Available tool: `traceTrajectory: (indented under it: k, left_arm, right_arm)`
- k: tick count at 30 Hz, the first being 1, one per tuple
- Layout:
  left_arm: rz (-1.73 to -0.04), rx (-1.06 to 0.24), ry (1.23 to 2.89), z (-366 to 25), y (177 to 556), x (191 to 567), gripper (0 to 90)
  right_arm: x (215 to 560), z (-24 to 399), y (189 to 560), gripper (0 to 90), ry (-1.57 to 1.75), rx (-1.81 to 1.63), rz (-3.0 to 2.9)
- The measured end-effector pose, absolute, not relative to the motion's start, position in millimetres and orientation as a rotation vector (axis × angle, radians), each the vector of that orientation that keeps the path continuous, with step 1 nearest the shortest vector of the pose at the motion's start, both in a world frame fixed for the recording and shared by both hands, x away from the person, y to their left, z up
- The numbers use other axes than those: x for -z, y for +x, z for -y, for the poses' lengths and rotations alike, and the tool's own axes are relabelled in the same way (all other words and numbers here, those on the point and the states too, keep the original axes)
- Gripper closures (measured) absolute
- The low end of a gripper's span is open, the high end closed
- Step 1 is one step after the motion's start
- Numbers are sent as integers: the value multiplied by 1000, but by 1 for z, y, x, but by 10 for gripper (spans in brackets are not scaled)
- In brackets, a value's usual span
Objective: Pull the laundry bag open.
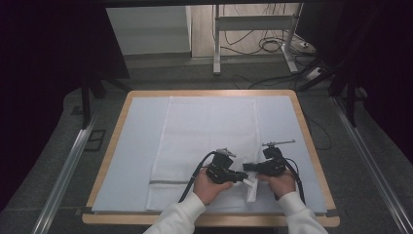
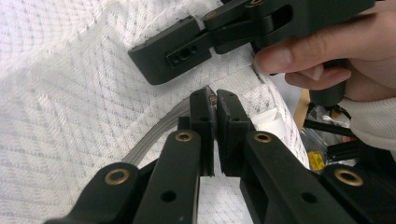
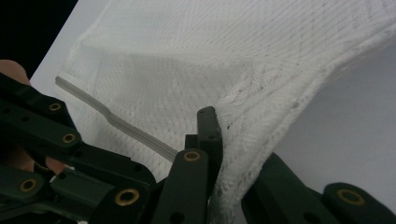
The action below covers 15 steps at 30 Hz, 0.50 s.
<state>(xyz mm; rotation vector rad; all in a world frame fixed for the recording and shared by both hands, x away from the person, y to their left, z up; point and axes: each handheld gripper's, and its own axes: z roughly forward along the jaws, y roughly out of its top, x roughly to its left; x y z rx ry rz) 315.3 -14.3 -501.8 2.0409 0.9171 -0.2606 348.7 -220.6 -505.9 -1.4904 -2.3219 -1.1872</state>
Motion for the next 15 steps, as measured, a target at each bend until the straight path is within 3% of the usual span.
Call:
traceTrajectory:
  k: [15]
  left_arm:
    - [-945, 299, 2030, 10, 317, 511, 869]
  right_arm:
    - [507, 222, 345, 884, -1463, 1203, 2339]
